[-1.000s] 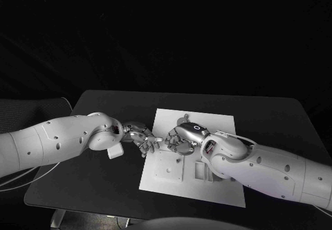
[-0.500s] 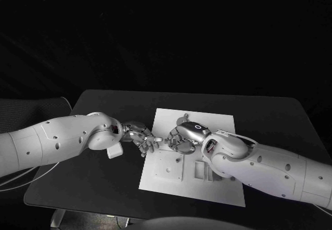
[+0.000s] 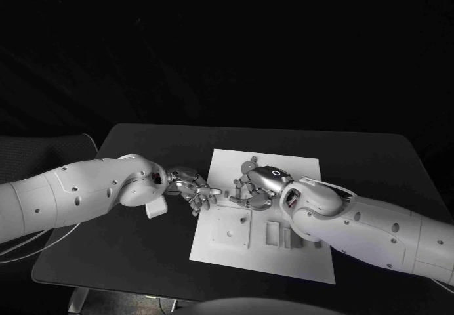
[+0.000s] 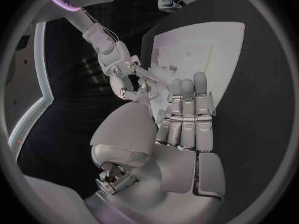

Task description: Assemble the parts on the task board

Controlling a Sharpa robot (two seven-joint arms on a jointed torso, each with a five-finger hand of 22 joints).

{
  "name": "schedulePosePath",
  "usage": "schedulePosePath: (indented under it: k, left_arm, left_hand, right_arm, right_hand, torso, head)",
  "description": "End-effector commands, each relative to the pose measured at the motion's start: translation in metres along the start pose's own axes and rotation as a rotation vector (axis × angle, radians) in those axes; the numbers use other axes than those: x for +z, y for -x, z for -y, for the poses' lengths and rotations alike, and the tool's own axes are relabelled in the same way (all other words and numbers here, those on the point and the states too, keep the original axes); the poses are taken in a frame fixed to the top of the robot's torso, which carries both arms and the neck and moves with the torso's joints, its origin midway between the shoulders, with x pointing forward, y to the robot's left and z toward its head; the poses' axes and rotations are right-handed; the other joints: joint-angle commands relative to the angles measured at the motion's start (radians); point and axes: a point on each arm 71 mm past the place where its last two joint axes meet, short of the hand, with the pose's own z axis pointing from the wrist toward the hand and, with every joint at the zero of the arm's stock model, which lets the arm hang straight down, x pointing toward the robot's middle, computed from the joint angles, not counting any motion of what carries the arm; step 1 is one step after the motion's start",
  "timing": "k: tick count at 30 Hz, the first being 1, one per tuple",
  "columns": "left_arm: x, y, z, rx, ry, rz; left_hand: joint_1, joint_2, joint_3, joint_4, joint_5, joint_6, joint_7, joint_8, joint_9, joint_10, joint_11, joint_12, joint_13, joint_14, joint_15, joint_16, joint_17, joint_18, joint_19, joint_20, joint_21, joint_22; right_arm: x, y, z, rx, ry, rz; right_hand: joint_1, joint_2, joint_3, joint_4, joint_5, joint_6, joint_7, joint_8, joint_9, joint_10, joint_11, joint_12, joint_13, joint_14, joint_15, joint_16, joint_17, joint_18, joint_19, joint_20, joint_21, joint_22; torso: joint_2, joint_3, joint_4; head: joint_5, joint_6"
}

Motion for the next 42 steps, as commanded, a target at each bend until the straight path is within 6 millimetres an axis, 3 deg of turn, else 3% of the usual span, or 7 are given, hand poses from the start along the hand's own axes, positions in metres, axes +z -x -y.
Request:
schedulePosePath:
  k: [1, 5, 16, 42]
  left_arm:
    - [0.000, -0.002, 0.001, -0.001, -0.007, -0.015]
    - [0.000, -0.002, 0.002, 0.000, -0.007, -0.016]
    - [0.000, -0.002, 0.002, 0.003, -0.005, -0.018]
    - [0.000, -0.003, 0.002, 0.011, -0.004, -0.024]
  left_hand:
    - [0.009, -0.001, -0.006, 0.001, 0.000, -0.001, 0.000, -0.001, -0.001, -0.003, -0.001, -0.003, 0.002, 0.003, 0.005, -0.005, 0.002, 0.028, 0.010, 0.000, -0.006, 0.002]
    - [0.009, -0.002, -0.007, 0.001, 0.000, 0.000, 0.000, -0.001, -0.001, -0.003, -0.001, -0.004, 0.002, 0.003, 0.005, -0.005, 0.002, 0.028, 0.010, 0.000, -0.007, 0.002]
    - [0.009, -0.002, -0.009, 0.001, 0.000, 0.000, 0.000, 0.000, -0.001, -0.003, -0.001, -0.004, 0.002, 0.004, 0.005, -0.005, 0.002, 0.028, 0.010, 0.000, -0.007, 0.002]
    - [0.010, -0.002, -0.012, 0.001, 0.000, 0.001, 0.000, 0.000, -0.002, -0.003, -0.001, -0.004, 0.002, 0.004, 0.005, -0.006, 0.002, 0.028, 0.011, 0.000, -0.007, 0.003]
  right_arm:
    - [0.000, -0.002, 0.005, -0.031, -0.052, -0.025]
    - [0.003, -0.003, 0.009, -0.045, -0.078, -0.033]
    - [0.007, -0.009, 0.013, -0.080, -0.121, -0.066]
    - [0.013, -0.022, 0.008, -0.089, -0.137, -0.104]
  right_hand:
    - [0.003, -0.028, 0.013, 0.034, -0.018, -0.039, 0.030, -0.005, -0.002, -0.006, 0.013, -0.004, 0.002, -0.003, 0.012, -0.003, 0.000, 0.015, -0.005, 0.005, -0.006, 0.000]
    - [0.001, -0.041, 0.013, 0.049, -0.022, -0.040, 0.032, -0.004, -0.002, -0.009, 0.014, -0.002, 0.002, -0.005, 0.013, -0.002, 0.001, 0.015, -0.006, 0.006, -0.006, 0.001]
    - [0.005, -0.045, 0.015, 0.063, -0.025, -0.033, 0.030, 0.002, 0.001, -0.011, 0.012, 0.000, 0.002, -0.007, 0.012, -0.001, 0.000, 0.015, -0.008, 0.006, -0.006, 0.002]
    - [0.013, -0.035, 0.011, 0.081, -0.020, -0.007, 0.018, 0.022, 0.011, -0.009, 0.000, 0.004, 0.000, -0.007, 0.003, 0.002, 0.000, 0.015, -0.009, 0.005, -0.002, 0.005]
  torso:
    - [0.000, 0.0002, 0.0002]
    - [0.000, 0.0004, 0.0001]
    - [0.000, 0.0000, 0.0014]
    - [0.000, 0.0005, 0.0010]
  head:
    - [0.000, 0.000]
    - [-0.001, 0.001]
    - [0.000, -0.001]
    - [0.001, -0.005]
